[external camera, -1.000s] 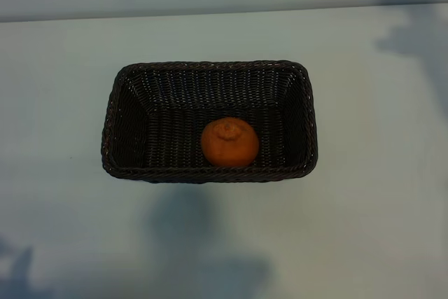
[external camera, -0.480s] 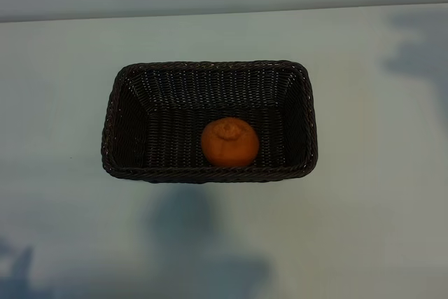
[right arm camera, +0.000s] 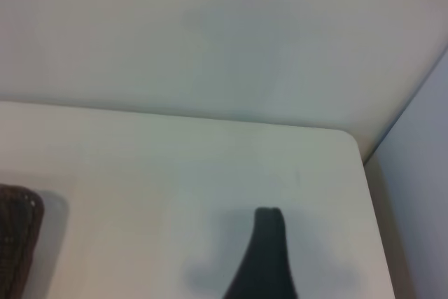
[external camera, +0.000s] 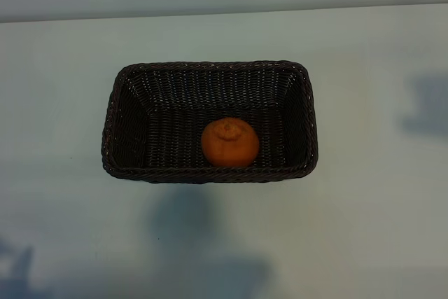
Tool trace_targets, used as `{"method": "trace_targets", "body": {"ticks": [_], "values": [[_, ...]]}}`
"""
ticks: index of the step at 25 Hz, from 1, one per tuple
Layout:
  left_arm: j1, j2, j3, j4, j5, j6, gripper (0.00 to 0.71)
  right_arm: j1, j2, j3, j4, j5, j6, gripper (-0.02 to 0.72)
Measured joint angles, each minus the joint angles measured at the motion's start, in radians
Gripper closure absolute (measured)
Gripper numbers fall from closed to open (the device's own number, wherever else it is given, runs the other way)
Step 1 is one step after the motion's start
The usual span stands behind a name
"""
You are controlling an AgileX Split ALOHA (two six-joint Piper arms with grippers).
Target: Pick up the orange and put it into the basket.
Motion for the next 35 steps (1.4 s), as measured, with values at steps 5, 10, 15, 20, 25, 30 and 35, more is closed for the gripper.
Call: {"method": "trace_targets", "body": {"ticks": [5,10,15,20,25,30,35], "values": [[0.0,0.0,0.0,0.0,0.0,0.0,0.158,0.0,-0.106,0.052,-0.003,0.071,0.0,0.108],[0.0,0.0,0.0,0.0,0.0,0.0,0.158,0.0,-0.215,0.089,-0.004,0.113,0.0,0.108],[0.0,0.0,0.0,0.0,0.0,0.0,0.158,0.0,-0.311,0.133,-0.007,0.159,0.0,0.108],[0.0,0.0,0.0,0.0,0.0,0.0,0.158,0.0,-0.394,0.218,-0.007,0.165,0.001,0.108],[0.0,0.0,0.0,0.0,0.0,-0.001,0.158,0.0,-0.479,0.321,-0.002,0.179,0.017,0.108],[0.0,0.0,0.0,0.0,0.0,-0.001,0.158,0.0,-0.559,0.417,-0.002,0.216,0.029,0.108],[0.0,0.0,0.0,0.0,0.0,0.0,0.158,0.0,-0.646,0.503,-0.002,0.227,0.045,0.108]]}}
